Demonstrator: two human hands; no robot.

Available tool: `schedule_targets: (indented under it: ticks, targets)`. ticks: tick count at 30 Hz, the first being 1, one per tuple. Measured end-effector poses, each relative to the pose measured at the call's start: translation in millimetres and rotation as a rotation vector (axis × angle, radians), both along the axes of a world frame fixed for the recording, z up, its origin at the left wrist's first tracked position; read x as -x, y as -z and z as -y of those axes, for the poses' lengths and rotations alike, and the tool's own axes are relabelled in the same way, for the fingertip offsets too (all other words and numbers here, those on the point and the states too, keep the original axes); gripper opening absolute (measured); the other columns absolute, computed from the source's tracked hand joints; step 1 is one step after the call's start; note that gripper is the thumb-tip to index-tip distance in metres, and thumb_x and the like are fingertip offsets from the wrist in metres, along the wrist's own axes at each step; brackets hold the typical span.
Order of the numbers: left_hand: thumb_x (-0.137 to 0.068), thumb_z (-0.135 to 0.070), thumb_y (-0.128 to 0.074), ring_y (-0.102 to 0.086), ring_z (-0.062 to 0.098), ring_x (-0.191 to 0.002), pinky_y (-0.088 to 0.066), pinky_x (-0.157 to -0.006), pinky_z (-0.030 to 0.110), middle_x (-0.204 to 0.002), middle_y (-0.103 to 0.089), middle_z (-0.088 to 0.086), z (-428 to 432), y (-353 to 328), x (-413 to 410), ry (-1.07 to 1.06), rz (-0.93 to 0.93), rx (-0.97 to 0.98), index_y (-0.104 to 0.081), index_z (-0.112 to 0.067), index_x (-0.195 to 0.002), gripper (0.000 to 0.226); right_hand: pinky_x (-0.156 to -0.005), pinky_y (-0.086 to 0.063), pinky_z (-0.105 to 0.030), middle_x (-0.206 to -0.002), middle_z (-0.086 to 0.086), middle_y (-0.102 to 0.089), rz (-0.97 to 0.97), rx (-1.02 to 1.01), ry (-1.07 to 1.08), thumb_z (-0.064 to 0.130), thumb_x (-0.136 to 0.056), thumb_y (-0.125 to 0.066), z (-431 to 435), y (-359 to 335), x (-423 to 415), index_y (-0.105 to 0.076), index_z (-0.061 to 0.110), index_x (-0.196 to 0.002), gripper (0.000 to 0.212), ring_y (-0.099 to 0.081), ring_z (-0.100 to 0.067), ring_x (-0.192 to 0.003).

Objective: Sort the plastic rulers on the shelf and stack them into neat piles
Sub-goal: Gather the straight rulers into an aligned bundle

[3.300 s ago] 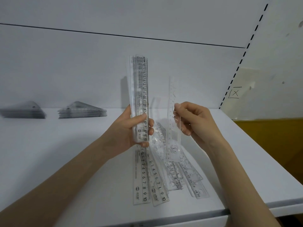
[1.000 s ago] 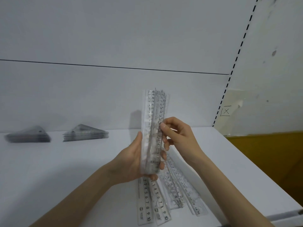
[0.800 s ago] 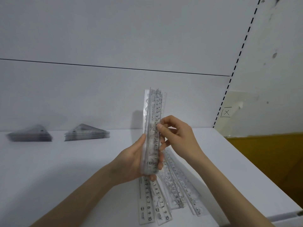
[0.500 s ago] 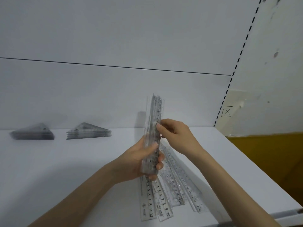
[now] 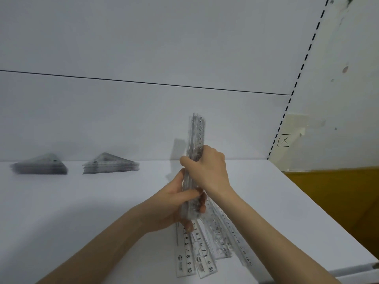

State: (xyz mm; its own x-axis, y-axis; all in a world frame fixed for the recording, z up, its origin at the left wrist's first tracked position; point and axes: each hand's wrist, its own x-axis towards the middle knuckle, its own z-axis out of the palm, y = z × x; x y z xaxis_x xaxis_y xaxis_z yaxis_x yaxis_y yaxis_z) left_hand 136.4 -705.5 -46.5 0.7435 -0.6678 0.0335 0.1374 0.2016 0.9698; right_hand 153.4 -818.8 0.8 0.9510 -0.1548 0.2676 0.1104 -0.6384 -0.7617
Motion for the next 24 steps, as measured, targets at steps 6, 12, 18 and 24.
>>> schedule_targets:
  ticks: [6,12,18,24]
  targets:
    - [-0.092,0.002,-0.050,-0.065,0.030,-0.075,-0.049,-0.037,0.031,-0.091,-0.060,0.018,-1.4,-0.7,-0.5,-0.007,0.011,0.026,-0.044,-0.031,-0.130,0.051,-0.057,-0.038,-0.031,-0.075,-0.003,-0.054,0.063,0.158,0.028,0.035,-0.076,-0.060,-2.6,-0.4,1.9,-0.043,0.012,-0.078,0.029,-0.051,-0.023,-0.071]
    - [-0.082,0.003,-0.048,-0.066,0.028,-0.067,-0.048,-0.035,0.032,-0.089,-0.059,0.022,-2.0,-1.0,-3.1,-0.050,0.009,0.030,-0.040,-0.028,-0.132,0.059,-0.065,-0.040,-0.034,-0.080,-0.002,-0.054,0.075,0.254,0.049,0.039,-0.079,-0.058,-7.7,-2.7,3.5,-0.043,0.012,-0.086,0.032,-0.052,-0.025,-0.078]
    - [-0.079,0.000,-0.049,-0.064,0.033,-0.076,-0.048,-0.035,0.031,-0.086,-0.061,0.016,-6.3,-3.4,-9.2,-0.089,-0.020,0.106,-0.043,-0.036,-0.128,0.061,-0.077,-0.052,-0.039,-0.085,0.008,-0.064,0.013,0.057,-0.075,0.070,-0.078,-0.052,12.5,-4.2,3.6,-0.057,0.018,-0.102,0.058,-0.063,-0.015,-0.084]
    - [-0.078,-0.001,-0.053,-0.064,0.029,-0.077,-0.045,-0.037,0.029,-0.087,-0.062,0.012,-13.1,-4.2,-14.9,-0.154,-0.039,0.190,-0.039,-0.032,-0.131,0.063,-0.079,-0.055,-0.039,-0.077,0.003,-0.072,-0.110,0.243,-0.141,0.041,-0.094,-0.050,78.2,17.6,8.0,-0.069,0.015,-0.085,0.034,-0.066,-0.012,-0.074]
